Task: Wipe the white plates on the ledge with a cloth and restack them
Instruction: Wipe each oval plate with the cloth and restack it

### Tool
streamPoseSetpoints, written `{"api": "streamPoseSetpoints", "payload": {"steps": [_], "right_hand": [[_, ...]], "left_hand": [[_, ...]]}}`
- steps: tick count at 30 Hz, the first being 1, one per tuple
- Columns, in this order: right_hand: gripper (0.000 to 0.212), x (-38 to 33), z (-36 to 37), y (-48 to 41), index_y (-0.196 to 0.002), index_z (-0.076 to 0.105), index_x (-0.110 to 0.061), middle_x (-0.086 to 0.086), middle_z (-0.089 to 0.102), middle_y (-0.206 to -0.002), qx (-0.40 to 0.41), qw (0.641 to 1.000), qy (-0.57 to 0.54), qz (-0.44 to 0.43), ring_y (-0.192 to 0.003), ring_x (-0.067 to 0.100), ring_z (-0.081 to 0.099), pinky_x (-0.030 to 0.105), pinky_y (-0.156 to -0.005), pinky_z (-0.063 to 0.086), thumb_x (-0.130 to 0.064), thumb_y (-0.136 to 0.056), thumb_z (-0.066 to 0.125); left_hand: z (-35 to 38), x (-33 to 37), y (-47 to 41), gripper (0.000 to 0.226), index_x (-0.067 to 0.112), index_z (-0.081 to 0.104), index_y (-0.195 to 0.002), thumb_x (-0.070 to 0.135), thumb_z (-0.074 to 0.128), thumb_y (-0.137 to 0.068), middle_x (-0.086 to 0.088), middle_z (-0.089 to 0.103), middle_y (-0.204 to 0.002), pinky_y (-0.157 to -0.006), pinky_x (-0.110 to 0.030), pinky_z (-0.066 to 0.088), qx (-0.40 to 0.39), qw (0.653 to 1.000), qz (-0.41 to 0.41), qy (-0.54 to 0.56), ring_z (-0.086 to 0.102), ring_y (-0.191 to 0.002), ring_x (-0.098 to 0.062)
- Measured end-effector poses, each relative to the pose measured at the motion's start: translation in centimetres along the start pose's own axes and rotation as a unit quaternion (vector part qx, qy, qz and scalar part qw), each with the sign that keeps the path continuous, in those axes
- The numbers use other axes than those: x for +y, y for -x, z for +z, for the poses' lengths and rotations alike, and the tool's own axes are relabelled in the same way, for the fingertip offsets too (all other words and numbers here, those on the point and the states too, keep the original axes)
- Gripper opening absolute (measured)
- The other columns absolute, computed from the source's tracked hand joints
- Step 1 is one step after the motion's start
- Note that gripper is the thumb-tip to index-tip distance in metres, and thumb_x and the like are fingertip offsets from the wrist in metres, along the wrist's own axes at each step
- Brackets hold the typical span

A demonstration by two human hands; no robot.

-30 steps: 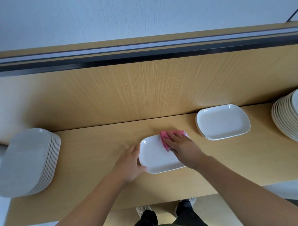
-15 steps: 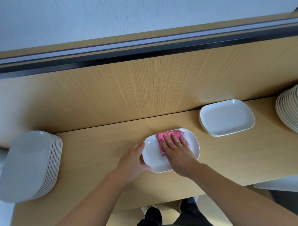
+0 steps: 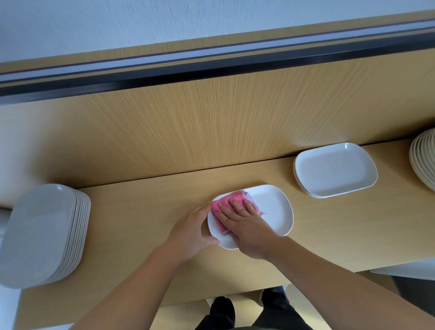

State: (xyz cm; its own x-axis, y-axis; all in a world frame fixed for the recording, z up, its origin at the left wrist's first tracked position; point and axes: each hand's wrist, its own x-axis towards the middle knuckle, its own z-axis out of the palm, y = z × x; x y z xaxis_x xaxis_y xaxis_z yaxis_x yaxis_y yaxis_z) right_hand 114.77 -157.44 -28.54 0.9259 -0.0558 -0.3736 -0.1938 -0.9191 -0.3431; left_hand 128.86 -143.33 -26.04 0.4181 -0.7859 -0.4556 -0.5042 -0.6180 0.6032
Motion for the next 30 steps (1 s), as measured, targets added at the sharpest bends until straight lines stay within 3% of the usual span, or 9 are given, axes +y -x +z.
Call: {"api": "streamPoseSetpoints", "payload": {"steps": [6, 9, 13, 17, 20, 23, 25, 27, 30], "right_hand": [[0.056, 0.2, -0.5, 0.5, -0.154, -0.001, -0.03, -0.021, -0.015, -0.151, -0.017, 0.998, -0.003, -0.057, -0.139, 0.01, -0.023, 0.036, -0.112, -0.024, -0.033, -0.1, 0.015], [0.067, 0.1, -0.5, 0.9, -0.155, 0.006, -0.029, -0.019, -0.009, -0.154, -0.024, 0.996, -0.017, -0.08, -0.141, 0.011, -0.021, 0.035, -0.112, -0.023, -0.043, -0.09, 0.002], [0.07, 0.4, -0.2, 1.8, -0.154, 0.017, -0.028, -0.011, 0.012, -0.161, -0.037, 0.994, -0.022, -0.097, -0.149, 0.016, -0.007, 0.031, -0.11, -0.024, -0.043, -0.088, 0.003], [0.066, 0.9, 0.0, 2.8, -0.153, 0.023, -0.03, -0.011, 0.02, -0.16, -0.047, 0.992, -0.024, -0.111, -0.151, 0.018, 0.001, 0.031, -0.113, -0.02, -0.044, -0.091, 0.008], [0.063, 1.1, -0.1, 3.4, -0.151, 0.03, -0.03, -0.01, 0.026, -0.158, -0.05, 0.991, -0.028, -0.119, -0.15, 0.02, 0.009, 0.032, -0.114, -0.016, -0.044, -0.092, 0.012], [0.056, 1.4, -0.4, 4.2, -0.148, 0.039, -0.029, -0.009, 0.037, -0.154, -0.038, 0.991, -0.037, -0.126, -0.147, 0.021, 0.022, 0.034, -0.115, -0.007, -0.035, -0.095, 0.021], [0.048, 2.0, -0.4, 4.9, -0.142, 0.048, -0.028, -0.008, 0.048, -0.147, -0.012, 0.989, -0.028, -0.143, -0.142, 0.022, 0.036, 0.04, -0.117, 0.007, -0.022, -0.096, 0.037], [0.052, 2.9, -0.5, 5.5, -0.137, 0.054, -0.027, -0.009, 0.054, -0.141, 0.001, 0.988, -0.028, -0.155, -0.137, 0.022, 0.043, 0.042, -0.117, 0.021, -0.006, -0.089, 0.054], [0.059, 4.2, -1.4, 6.1, -0.132, 0.06, -0.023, -0.008, 0.061, -0.132, 0.027, 0.982, -0.05, -0.179, -0.127, 0.019, 0.051, 0.041, -0.112, 0.035, 0.008, -0.083, 0.058]], "left_hand": [[-0.3, -0.2, -0.3, 0.106, 0.025, 0.019, -0.153, 0.054, 0.077, -0.069, 0.008, 0.038, -0.146, -0.106, -0.026, 0.03, -0.01, 0.997, 0.019, -0.074, 0.036, -0.134, -0.016], [-0.6, -0.2, -0.4, 0.114, 0.025, 0.016, -0.153, 0.082, 0.05, -0.061, 0.008, 0.041, -0.14, -0.104, -0.025, 0.03, -0.037, 0.988, 0.035, -0.144, 0.038, -0.131, -0.016], [-0.9, -0.1, -0.6, 0.114, 0.025, 0.015, -0.154, 0.085, 0.041, -0.06, 0.008, 0.04, -0.138, -0.104, -0.024, 0.027, -0.041, 0.975, 0.044, -0.215, 0.035, -0.13, -0.014], [-1.1, -0.4, -0.7, 0.135, 0.028, 0.015, -0.153, 0.098, -0.001, -0.04, 0.007, 0.043, -0.126, -0.098, -0.024, 0.029, -0.01, 0.967, 0.069, -0.244, 0.039, -0.122, -0.015], [-1.0, -1.1, -0.8, 0.143, 0.031, 0.016, -0.153, 0.1, -0.012, -0.031, 0.007, 0.043, -0.115, -0.097, -0.024, 0.03, -0.006, 0.967, 0.069, -0.246, 0.04, -0.114, -0.015], [-1.1, -1.3, -1.0, 0.135, 0.033, 0.016, -0.153, 0.1, -0.006, -0.037, 0.007, 0.04, -0.109, -0.097, -0.024, 0.03, -0.016, 0.965, 0.073, -0.253, 0.039, -0.111, -0.015], [-1.1, -1.4, -1.0, 0.113, 0.034, 0.015, -0.152, 0.095, 0.019, -0.057, 0.008, 0.035, -0.104, -0.099, -0.025, 0.031, -0.016, 0.968, 0.071, -0.242, 0.04, -0.108, -0.015], [-1.0, -1.4, -1.1, 0.096, 0.034, 0.013, -0.153, 0.078, 0.046, -0.075, 0.008, 0.034, -0.105, -0.097, -0.024, 0.03, -0.009, 0.968, 0.078, -0.24, 0.039, -0.108, -0.015], [-1.1, -1.3, -0.9, 0.095, 0.03, 0.012, -0.154, 0.069, 0.055, -0.079, 0.005, 0.039, -0.117, -0.101, -0.025, 0.027, -0.001, 0.961, 0.106, -0.256, 0.037, -0.114, -0.016]]}}
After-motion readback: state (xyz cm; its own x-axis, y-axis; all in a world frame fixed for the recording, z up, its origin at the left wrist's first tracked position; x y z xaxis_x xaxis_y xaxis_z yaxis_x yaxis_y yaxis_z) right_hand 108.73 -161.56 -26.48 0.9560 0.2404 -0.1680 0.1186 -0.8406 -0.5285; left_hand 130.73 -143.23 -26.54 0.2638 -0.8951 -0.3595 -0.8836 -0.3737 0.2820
